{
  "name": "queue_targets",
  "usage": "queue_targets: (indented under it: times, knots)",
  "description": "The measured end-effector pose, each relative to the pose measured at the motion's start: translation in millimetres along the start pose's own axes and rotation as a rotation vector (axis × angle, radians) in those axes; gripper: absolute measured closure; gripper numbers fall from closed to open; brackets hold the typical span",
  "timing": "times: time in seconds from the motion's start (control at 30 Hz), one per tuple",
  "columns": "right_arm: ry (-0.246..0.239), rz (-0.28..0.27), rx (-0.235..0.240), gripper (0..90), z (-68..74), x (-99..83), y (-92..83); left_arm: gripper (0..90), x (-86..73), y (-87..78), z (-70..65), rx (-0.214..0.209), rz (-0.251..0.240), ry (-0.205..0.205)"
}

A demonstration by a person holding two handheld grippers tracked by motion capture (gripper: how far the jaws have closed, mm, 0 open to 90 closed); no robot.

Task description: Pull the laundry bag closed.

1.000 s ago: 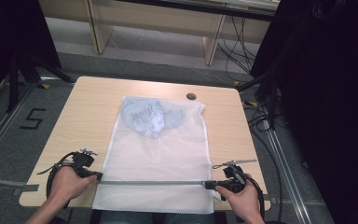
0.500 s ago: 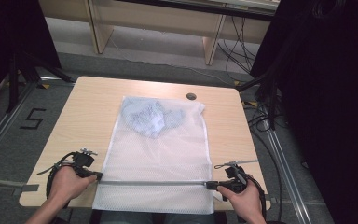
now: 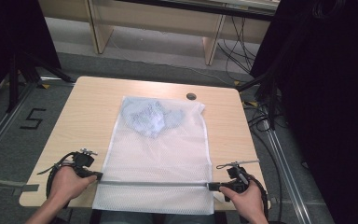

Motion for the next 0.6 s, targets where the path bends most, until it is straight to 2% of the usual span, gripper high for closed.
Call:
queue_targets:
  times: [0.03,0.07,0.1,0.17,0.2,0.23,0.27,0.3,0.33,0.37,0.4,0.43,0.5,0.53,0.57,0.6]
  knots:
    - [-0.003,0.002,-0.018,86.9,-1.4,-0.1,-0.1,90.0,-0.1,-0.2,0.1,0.0,0.003,0.004]
    - [-0.002,0.003,-0.015,86.9,-1.7,-0.3,-0.3,90.0,-0.1,-0.1,0.1,0.0,0.003,0.003]
    - [0.034,0.015,-0.012,86.9,0.8,-1.0,-0.5,90.0,-0.1,-0.1,0.1,0.0,0.002,0.003]
    - [0.029,0.026,-0.012,86.9,0.0,-1.8,0.1,90.0,-0.3,-0.1,-0.3,0.0,0.002,-0.002]
    - [0.031,0.035,-0.012,86.8,-0.5,-2.4,0.8,90.0,-0.9,0.5,-2.6,-0.003,-0.005,-0.033]
    - [0.031,0.035,-0.012,86.8,-0.5,-2.4,0.8,90.0,-0.9,0.5,-2.6,-0.003,-0.005,-0.033]
    - [0.003,0.045,-0.017,86.7,-4.1,-3.7,3.5,90.0,0.0,-0.2,0.5,0.0,0.002,0.007]
    - [0.003,0.045,-0.017,86.7,-4.1,-3.7,3.5,90.0,0.0,-0.2,0.5,0.0,0.002,0.007]
    - [0.032,0.063,-0.02,86.5,-3.1,-5.6,4.9,90.0,-0.1,0.1,-0.3,-0.001,-0.002,-0.004]
    - [-0.004,0.065,-0.028,86.4,-6.9,-5.6,5.8,90.0,-0.1,0.1,-0.3,-0.001,-0.002,-0.004]
    - [-0.003,0.065,-0.027,86.3,-7.3,-5.7,6.2,90.0,-0.1,-0.2,0.0,0.0,0.003,0.003]
    - [-0.003,0.067,-0.029,86.3,-7.4,-5.8,6.4,90.0,-0.5,0.5,-2.1,0.001,-0.006,-0.025]
    - [-0.004,0.066,-0.032,86.0,-7.0,-5.8,7.7,90.0,-0.7,0.8,-2.7,0.0,-0.006,-0.031]
    - [-0.005,0.083,-0.018,85.9,-6.9,-6.9,8.4,90.0,-0.8,0.9,-3.0,0.001,-0.008,-0.034]
    - [-0.003,0.082,-0.036,85.8,-7.8,-7.2,8.9,90.0,-0.8,0.8,-2.8,0.002,-0.008,-0.032]
    - [0.023,0.102,-0.026,85.6,-5.4,-8.1,8.4,90.0,-0.8,0.9,-3.0,0.002,-0.008,-0.033]
Point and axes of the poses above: each handheld gripper's, and its own axes: y roughly forward along the jaws, x roughly out of its top, z roughly to its left, the point moved 7 cm from there along y, roughly forward along the jaws, and after that the axes turned 11 degrees about -x, right-handed, at the moved point
